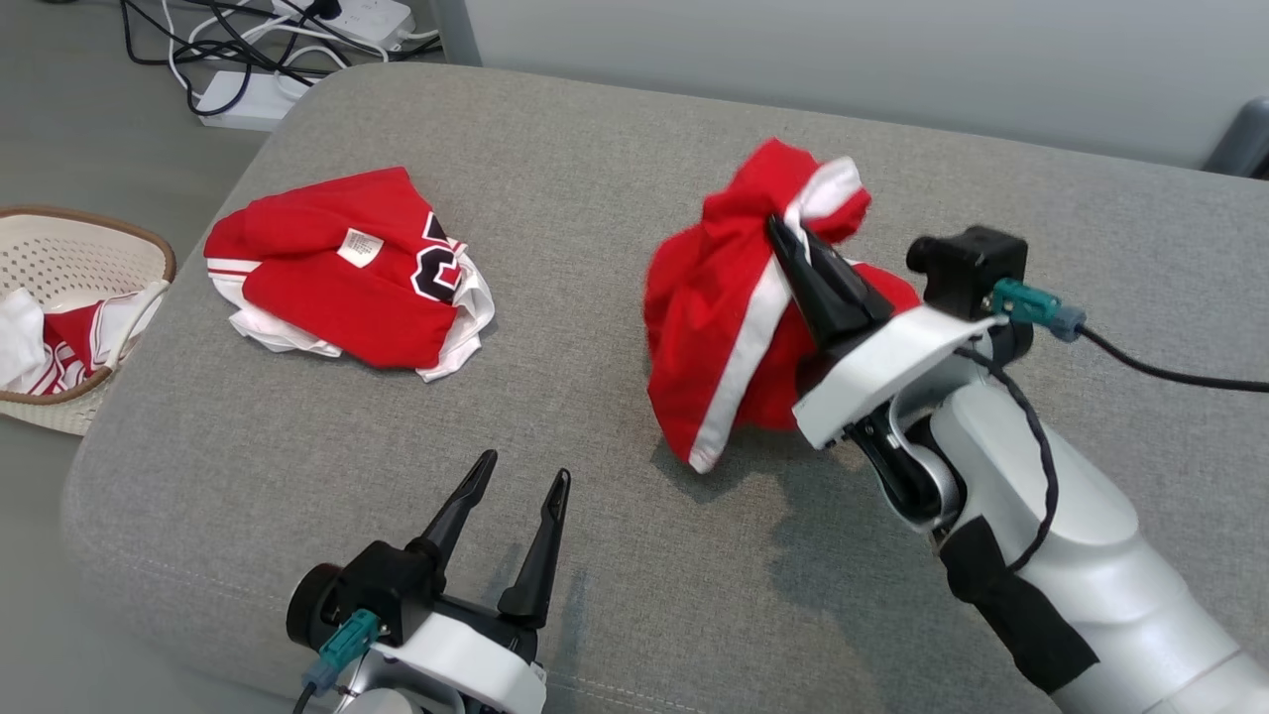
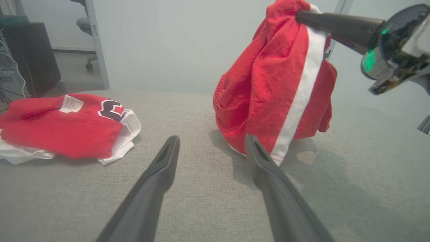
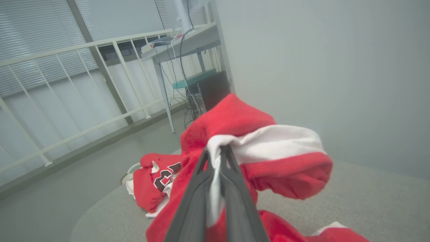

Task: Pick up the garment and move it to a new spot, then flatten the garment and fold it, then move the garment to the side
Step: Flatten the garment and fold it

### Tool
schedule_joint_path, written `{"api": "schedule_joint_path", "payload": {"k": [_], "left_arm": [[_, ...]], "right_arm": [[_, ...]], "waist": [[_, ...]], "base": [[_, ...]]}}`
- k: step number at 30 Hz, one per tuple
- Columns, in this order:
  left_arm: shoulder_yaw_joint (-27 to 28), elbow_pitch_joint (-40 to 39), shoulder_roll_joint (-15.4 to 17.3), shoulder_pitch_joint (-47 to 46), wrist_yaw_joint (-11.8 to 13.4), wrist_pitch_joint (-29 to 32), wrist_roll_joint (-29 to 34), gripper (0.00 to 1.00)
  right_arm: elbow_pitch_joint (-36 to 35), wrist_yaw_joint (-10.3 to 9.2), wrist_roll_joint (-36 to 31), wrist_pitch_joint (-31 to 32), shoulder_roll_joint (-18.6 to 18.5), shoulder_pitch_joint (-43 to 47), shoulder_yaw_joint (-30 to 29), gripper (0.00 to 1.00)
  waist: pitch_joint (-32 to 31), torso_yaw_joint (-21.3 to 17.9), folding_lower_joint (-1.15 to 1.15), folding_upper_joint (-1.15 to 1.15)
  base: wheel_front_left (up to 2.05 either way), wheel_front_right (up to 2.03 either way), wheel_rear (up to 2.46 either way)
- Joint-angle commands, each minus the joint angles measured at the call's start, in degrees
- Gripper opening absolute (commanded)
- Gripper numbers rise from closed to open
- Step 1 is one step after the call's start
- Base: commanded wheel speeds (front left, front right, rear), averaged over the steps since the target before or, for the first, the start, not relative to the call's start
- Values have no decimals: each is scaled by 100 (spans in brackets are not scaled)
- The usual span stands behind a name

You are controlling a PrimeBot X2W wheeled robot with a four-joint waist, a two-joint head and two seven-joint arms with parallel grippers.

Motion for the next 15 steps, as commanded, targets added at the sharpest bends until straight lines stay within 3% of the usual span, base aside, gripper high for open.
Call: {"api": "schedule_joint_path", "payload": {"k": [1, 5, 10, 15], "left_arm": [[151, -125, 34, -239, -18, -34, -25, 100], [105, -81, 34, -222, -24, -34, -29, 100], [64, -53, 34, -212, -15, -34, -33, 100], [80, -63, 34, -191, 11, -34, -57, 100]], "right_arm": [[-245, 7, 18, -77, 100, -165, 45, 0], [-903, 7, -34, -81, 165, -402, -223, 0], [-1500, 7, -83, -82, 239, -318, -1014, 0], [-552, 7, -559, -82, 250, 142, -1625, 0]], "waist": [[-24, -32, 0, 0], [-69, -60, 0, 0], [-119, -61, 0, 0], [-96, -144, 0, 0]], "base": [[0, 0, 0], [0, 0, 0], [0, 0, 0], [0, 0, 0]]}}
